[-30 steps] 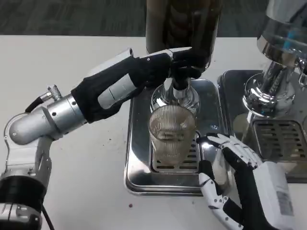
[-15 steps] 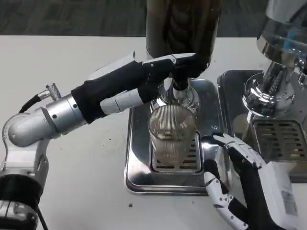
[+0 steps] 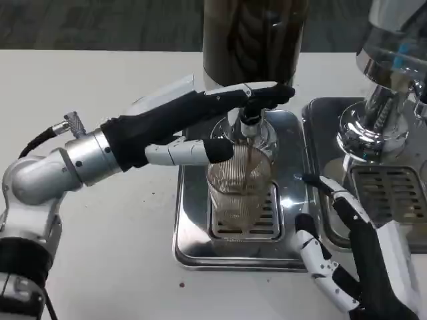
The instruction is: Grasp the cup under the faucet to collect the drink, then remove the cup.
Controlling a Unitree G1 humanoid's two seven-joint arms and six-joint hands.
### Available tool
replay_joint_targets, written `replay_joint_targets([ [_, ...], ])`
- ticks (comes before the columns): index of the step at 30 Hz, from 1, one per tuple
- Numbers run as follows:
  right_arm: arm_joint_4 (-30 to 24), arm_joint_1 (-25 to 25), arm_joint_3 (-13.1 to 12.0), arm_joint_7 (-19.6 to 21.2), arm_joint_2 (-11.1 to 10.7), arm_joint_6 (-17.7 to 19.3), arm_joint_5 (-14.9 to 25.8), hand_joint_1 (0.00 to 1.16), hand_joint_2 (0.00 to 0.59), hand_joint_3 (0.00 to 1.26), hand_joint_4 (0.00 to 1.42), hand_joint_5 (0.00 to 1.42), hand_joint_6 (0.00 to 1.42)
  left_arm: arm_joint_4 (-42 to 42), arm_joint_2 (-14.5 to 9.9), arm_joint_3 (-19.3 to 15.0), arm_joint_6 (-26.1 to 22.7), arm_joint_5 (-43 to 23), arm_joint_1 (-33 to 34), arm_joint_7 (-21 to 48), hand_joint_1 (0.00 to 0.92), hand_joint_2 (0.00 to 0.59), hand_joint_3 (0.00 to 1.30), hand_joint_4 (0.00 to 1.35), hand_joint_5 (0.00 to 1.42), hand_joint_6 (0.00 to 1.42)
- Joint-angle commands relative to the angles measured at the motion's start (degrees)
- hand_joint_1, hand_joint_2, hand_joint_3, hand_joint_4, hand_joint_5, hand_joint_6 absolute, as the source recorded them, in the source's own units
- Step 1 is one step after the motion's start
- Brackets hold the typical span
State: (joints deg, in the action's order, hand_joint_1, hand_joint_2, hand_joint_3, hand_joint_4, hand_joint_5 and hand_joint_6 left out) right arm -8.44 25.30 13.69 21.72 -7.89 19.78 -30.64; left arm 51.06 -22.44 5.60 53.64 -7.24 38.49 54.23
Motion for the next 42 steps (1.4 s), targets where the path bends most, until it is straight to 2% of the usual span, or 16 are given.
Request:
replay_joint_targets([
  [1, 1.53, -0.94, -1.06, -2.71, -0.25, 1.11, 3.96, 0.36, 0.394, 0.19, 0.12, 0.16, 0.2, 2.28, -1.72, 2.38, -0.02, 5.13, -1.13, -0.36, 0.0, 0.039, 0.15, 0.09, 0.12, 0.02],
  [4, 2.28, -1.77, -1.73, -4.81, -0.21, 1.1, 6.56, 0.4, 0.337, 0.14, 0.09, 0.13, 0.18, 2.6, -1.98, 2.91, 0.78, 5.72, -0.94, -1.31, 0.0, 0.039, 0.15, 0.09, 0.12, 0.02],
  [6, 3.3, -2.91, -2.37, -7.0, -0.46, 1.05, 9.0, 0.49, 0.286, 0.1, 0.04, 0.09, 0.17, 2.7, -2.21, 3.32, 1.22, 5.84, -0.86, -1.88, 0.0, 0.04, 0.15, 0.09, 0.12, 0.02],
  [9, 5.13, -5.53, -3.22, -10.92, -1.72, 1.09, 12.14, 0.57, 0.245, 0.03, 0.0, 0.05, 0.14, 2.86, -2.49, 3.8, 1.46, 5.73, -0.87, -2.46, 0.0, 0.043, 0.15, 0.09, 0.12, 0.02],
  [14, 7.77, -8.56, -4.16, -14.74, -2.82, 1.73, 14.24, 0.65, 0.212, 0.0, 0.0, 0.01, 0.13, 2.93, -2.82, 4.16, 1.84, 5.64, -1.07, -3.11, 0.0, 0.044, 0.15, 0.1, 0.12, 0.02],
  [28, 14.43, -13.13, -5.38, -18.2, -1.92, 3.65, 17.41, 0.66, 0.209, 0.0, 0.0, 0.0, 0.1, 2.39, -3.54, 4.26, 2.39, 6.06, -1.4, -4.23, 0.0, 0.044, 0.15, 0.1, 0.12, 0.02],
  [42, 18.23, -16.56, -6.01, -18.89, -1.57, 4.36, 17.41, 0.64, 0.217, 0.0, 0.0, 0.0, 0.08, 1.37, -4.27, 4.18, 2.57, 6.34, -1.89, -4.72, 0.0, 0.044, 0.16, 0.11, 0.12, 0.02],
])
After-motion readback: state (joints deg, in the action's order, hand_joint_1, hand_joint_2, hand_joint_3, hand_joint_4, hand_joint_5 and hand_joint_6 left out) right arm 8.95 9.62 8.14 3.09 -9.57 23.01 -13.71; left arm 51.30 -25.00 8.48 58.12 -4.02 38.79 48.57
